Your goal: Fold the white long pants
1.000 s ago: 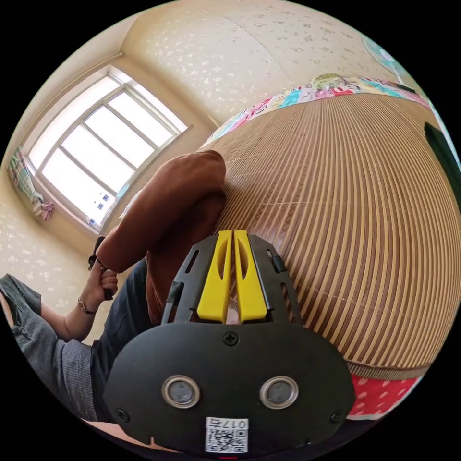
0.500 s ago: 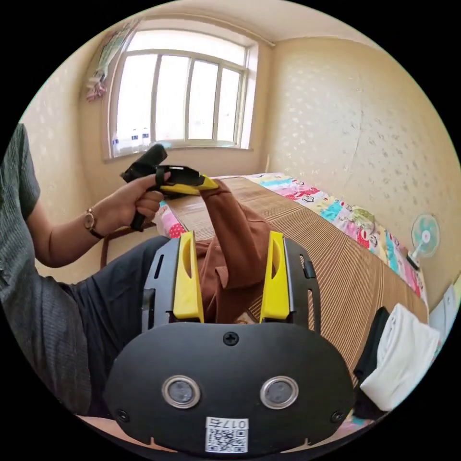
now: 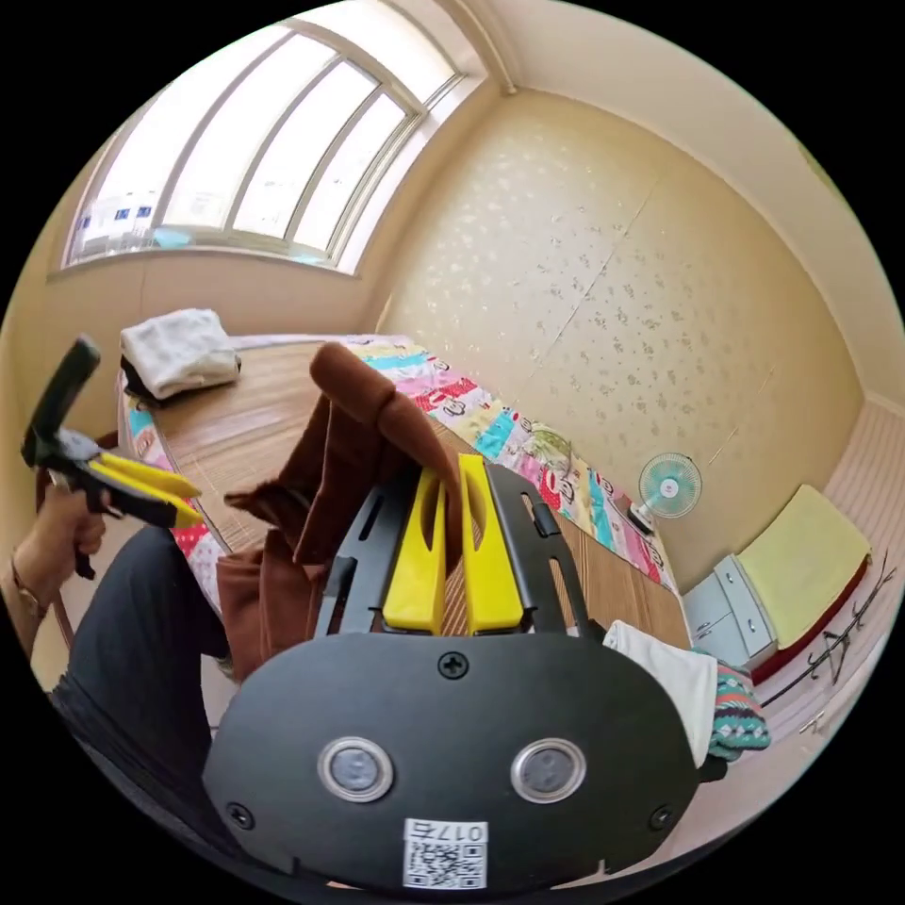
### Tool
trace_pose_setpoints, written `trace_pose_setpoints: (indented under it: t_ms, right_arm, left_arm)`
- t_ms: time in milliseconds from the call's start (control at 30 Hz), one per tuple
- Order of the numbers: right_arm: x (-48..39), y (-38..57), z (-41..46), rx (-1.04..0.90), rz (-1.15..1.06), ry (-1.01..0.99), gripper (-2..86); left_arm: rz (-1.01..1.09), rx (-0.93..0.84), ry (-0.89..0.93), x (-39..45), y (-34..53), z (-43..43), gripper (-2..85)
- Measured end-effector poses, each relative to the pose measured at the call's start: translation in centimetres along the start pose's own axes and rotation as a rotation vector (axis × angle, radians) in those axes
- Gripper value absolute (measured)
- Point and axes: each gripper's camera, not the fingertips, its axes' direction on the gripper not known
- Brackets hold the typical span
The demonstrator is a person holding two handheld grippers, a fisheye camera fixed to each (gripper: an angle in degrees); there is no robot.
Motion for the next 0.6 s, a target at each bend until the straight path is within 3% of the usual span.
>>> trace_pose_setpoints:
  t_ms: [133, 200, 333, 433, 600]
  right_arm:
    - [1.4, -2.5, -5.7, 0.116, 0.056, -0.062, 2.0]
    - [1.0, -3.9, -9.3, 0.172, 0.026, 0.051, 1.9]
    - [2.6, -6.0, -15.1, 0.283, 0.038, 0.105, 1.7]
    - [5.5, -7.5, -21.4, 0.428, 0.101, -0.018, 2.0]
    - [9.0, -9.1, -32.6, 0.656, 0.141, -0.067, 2.4]
  left_arm:
    - [0.136, 0.096, 0.063, 3.8, 2.0, -0.3, 13.8]
    - [0.206, 0.163, 0.015, 6.6, 2.6, -2.5, 14.7]
    - [0.252, 0.369, -0.032, 10.8, 5.5, -10.2, 16.8]
    - [0.235, 0.482, -0.042, 13.0, 6.6, -15.8, 18.8]
    - [0.413, 0.775, 0.11, 19.5, 8.2, -26.8, 19.6]
